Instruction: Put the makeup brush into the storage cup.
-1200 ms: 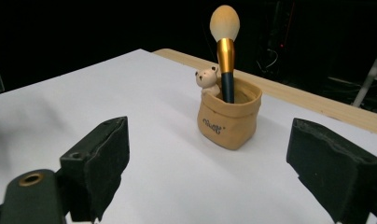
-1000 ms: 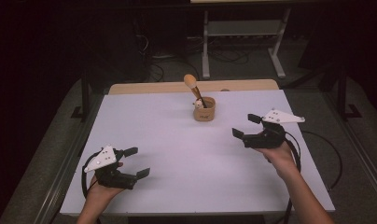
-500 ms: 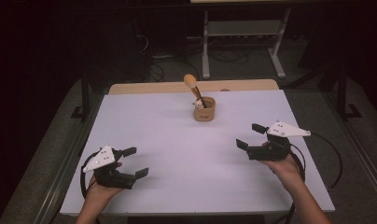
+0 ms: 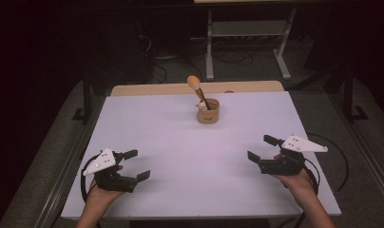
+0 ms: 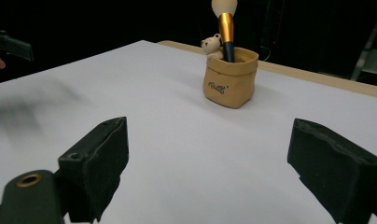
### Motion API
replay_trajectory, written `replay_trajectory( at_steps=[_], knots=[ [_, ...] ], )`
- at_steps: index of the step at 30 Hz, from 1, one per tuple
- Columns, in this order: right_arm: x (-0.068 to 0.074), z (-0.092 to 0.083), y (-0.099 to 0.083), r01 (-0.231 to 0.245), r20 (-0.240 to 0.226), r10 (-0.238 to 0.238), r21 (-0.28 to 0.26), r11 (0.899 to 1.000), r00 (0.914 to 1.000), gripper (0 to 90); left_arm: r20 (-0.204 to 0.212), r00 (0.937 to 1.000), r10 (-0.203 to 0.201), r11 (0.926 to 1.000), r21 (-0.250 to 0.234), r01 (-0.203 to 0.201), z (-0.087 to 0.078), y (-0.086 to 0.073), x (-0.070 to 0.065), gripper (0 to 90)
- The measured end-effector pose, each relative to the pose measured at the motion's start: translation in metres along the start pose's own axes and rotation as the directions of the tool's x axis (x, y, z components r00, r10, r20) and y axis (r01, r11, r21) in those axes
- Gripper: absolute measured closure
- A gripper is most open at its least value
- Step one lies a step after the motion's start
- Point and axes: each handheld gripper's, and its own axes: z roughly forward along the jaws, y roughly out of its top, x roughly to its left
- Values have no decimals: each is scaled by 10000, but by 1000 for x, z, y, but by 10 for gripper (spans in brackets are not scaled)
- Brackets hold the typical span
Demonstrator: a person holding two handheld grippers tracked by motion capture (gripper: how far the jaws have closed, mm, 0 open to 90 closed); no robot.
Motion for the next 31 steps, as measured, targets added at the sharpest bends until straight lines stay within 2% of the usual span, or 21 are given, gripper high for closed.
replay_trajectory(
  at_steps=[6,9,12,17,31],
  knots=[
    [0,-6,-7,-205,80,205,17,9998,9998,119,4,10000,-17,10000,33,17,1,-1,0,101],
    [0,-8,-9,-67,220,66,63,10000,9997,119,-3,10000,23,10000,53,-23,1,-1,0,101],
    [-1,-13,-15,-240,304,237,84,9997,9993,119,-59,9999,-92,10000,24,92,0,-2,1,101],
    [-2,-17,-20,-254,397,249,111,9996,9989,118,-71,9999,-136,9999,85,136,-1,-3,2,101],
    [-3,-11,-22,-7,225,5,123,9999,9997,107,-173,9997,-150,9994,317,156,1,-8,5,102]
  ],
)
